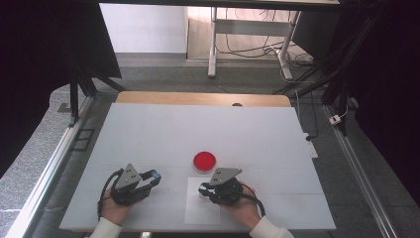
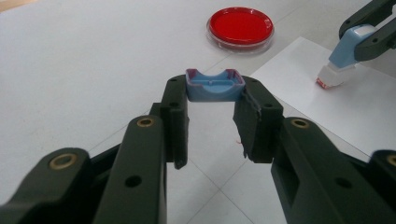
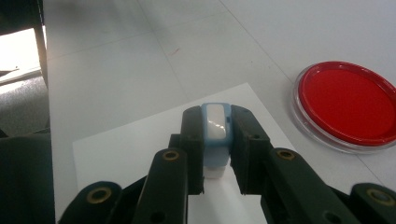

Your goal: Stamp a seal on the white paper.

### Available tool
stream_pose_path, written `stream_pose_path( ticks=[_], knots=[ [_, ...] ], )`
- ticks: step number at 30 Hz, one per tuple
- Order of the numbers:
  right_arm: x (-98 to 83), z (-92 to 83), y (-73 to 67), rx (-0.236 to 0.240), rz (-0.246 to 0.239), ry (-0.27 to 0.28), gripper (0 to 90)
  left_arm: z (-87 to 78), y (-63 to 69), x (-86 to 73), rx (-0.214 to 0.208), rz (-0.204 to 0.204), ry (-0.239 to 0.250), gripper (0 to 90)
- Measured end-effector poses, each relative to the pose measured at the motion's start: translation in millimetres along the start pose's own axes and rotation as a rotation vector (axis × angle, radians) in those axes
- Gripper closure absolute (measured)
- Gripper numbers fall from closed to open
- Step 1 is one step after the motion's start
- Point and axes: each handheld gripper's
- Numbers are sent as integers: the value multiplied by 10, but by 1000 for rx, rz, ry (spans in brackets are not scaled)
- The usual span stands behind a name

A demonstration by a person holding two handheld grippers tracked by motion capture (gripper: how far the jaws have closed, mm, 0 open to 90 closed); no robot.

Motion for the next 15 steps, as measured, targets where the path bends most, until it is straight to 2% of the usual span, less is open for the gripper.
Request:
stream_pose_path(
  ticks=[15],
  knots=[
    [-19, 27, 14, 14, 29, 3, 754, 3, 5, -1, 0, 1, -2, 654]
  ],
)
Point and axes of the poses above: each handheld gripper's, and its own axes: z roughly forward along the jaws, x roughly out of its top, y roughly to its right, and after that the axes turned 13 degrees about z, right-handed
